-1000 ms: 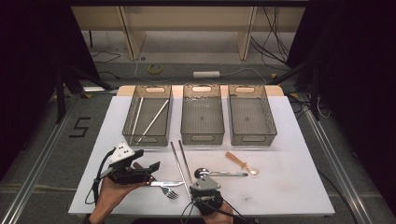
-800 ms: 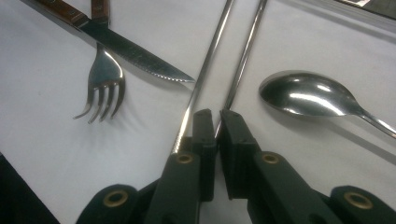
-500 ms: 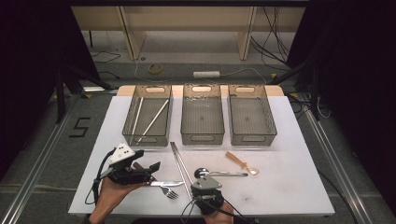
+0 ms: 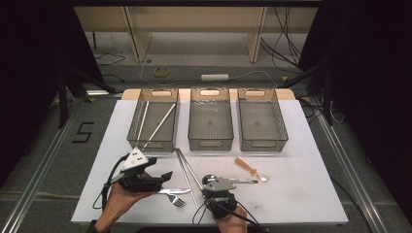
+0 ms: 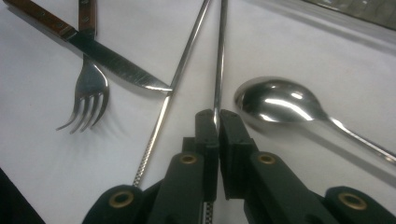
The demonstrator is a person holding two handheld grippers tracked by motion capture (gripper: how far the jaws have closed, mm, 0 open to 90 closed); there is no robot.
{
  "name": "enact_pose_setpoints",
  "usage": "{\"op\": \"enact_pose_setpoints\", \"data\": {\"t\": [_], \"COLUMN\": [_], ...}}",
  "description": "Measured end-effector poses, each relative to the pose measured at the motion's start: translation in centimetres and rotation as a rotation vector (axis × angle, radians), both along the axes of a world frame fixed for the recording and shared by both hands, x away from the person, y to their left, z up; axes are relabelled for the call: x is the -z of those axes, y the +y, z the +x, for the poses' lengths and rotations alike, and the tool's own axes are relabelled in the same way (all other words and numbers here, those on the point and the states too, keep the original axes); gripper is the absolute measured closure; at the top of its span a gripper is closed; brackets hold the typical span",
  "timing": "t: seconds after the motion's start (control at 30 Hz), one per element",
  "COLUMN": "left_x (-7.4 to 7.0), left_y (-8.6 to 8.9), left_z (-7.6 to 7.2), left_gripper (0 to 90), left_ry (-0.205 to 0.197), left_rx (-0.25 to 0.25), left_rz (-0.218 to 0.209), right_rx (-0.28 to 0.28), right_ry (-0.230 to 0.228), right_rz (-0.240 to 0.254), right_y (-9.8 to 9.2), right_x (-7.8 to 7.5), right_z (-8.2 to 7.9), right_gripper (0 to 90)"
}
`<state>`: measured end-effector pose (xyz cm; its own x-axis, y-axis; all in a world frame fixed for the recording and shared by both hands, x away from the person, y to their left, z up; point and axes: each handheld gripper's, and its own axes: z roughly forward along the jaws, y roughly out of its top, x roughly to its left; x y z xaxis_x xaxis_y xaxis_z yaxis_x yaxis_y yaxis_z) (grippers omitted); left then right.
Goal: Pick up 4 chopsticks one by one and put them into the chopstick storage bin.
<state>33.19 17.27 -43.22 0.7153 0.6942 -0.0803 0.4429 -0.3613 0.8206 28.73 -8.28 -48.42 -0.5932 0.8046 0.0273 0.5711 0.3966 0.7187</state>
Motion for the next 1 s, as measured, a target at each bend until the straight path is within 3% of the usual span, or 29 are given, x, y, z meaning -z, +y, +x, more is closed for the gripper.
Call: {"op": "enact_pose_setpoints", "data": {"t": [0.17,0.3,0.37,0.43,0.73,0.9,1.0], "left_x": [0.7,1.0,1.3,1.6,2.5,2.7,2.9], "left_y": [-2.5,-4.2,-4.8,-5.3,-7.4,-8.4,-8.8], "left_z": [0.9,2.1,2.8,3.2,4.8,5.4,5.7], "left_gripper": [25.7,25.7,25.8,26.7,29.8,31.2,31.9], "left_ry": [-0.012,-0.026,-0.013,-0.024,-0.067,-0.066,-0.075], "left_rx": [0.138,0.208,0.248,0.284,0.379,0.416,0.435], "left_rz": [0.113,0.175,0.194,0.24,0.358,0.373,0.409], "right_rx": [-0.012,-0.027,-0.034,-0.038,-0.051,-0.058,-0.063], "right_ry": [0.011,0.015,0.02,0.018,0.034,0.041,0.044], "right_rz": [0.01,0.01,0.011,0.01,0.019,0.018,0.015], "right_y": [-0.6,-0.9,-1.1,-1.3,-2.2,-2.5,-2.5], "right_x": [-0.8,-1.6,-1.9,-2.1,-3.3,-3.6,-3.7], "right_z": [0.6,0.9,1.1,1.2,1.6,1.7,1.7], "right_gripper": [87.5,87.5,87.5,87.5,87.5,87.5,87.6]}}
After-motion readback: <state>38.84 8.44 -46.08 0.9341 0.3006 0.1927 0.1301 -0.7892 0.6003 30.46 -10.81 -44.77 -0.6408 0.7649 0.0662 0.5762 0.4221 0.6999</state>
